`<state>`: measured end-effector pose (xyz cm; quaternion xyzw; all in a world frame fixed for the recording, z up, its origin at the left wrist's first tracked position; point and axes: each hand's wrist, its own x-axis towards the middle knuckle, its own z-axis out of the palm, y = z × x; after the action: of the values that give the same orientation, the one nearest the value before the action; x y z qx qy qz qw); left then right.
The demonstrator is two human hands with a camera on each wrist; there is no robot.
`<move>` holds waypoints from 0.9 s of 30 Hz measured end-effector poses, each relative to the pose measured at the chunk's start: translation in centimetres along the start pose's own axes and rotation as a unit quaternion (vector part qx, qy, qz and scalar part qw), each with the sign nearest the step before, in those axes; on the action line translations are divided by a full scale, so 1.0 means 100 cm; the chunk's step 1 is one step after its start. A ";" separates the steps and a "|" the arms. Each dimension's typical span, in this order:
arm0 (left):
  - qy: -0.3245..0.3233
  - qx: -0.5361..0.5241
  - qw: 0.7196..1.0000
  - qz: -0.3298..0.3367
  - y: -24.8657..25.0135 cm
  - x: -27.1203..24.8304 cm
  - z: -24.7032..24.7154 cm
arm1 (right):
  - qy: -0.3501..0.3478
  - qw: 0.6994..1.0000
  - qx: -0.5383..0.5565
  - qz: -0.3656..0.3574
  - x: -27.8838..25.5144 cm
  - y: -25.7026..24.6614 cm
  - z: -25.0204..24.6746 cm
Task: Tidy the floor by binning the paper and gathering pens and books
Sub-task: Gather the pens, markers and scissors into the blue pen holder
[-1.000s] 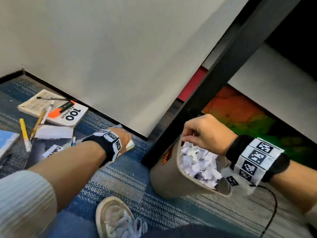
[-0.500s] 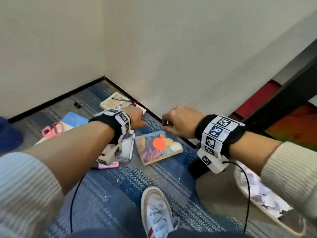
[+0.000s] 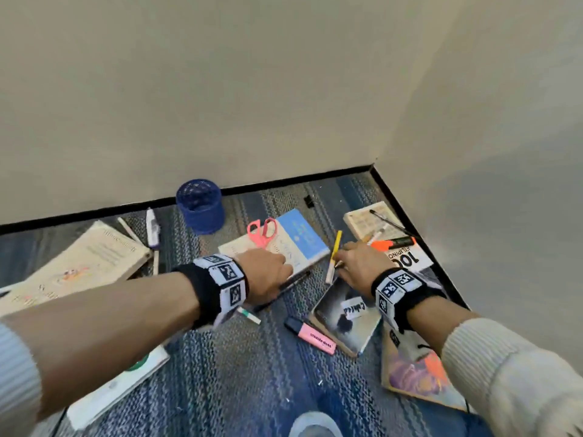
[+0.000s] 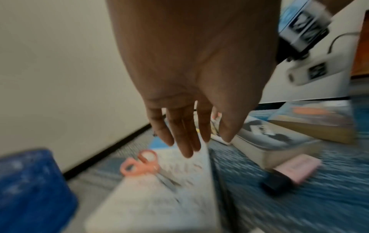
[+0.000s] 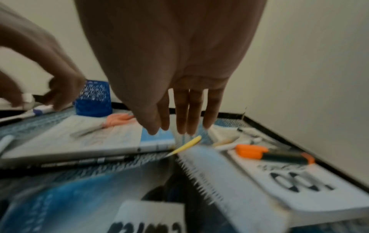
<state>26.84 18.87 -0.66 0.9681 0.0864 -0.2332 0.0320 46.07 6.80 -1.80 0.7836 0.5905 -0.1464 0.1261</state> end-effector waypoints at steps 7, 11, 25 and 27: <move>0.009 -0.023 0.998 0.058 0.073 0.014 0.048 | -0.017 0.992 0.044 0.119 0.035 -0.026 0.039; 0.006 0.025 0.997 0.070 0.076 0.031 0.041 | 0.013 0.978 0.125 0.168 0.038 -0.024 0.048; 0.076 -0.143 0.987 0.023 -0.008 0.000 0.046 | -0.060 0.901 0.346 0.254 0.051 -0.011 0.022; 0.109 -0.284 0.951 -0.053 -0.020 -0.009 0.044 | -0.043 0.879 0.404 0.249 0.053 -0.014 0.020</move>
<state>23.68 20.27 -4.22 0.9325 0.2034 -0.0932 0.2837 45.95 11.12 -5.67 0.8803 0.2596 -0.3701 -0.1441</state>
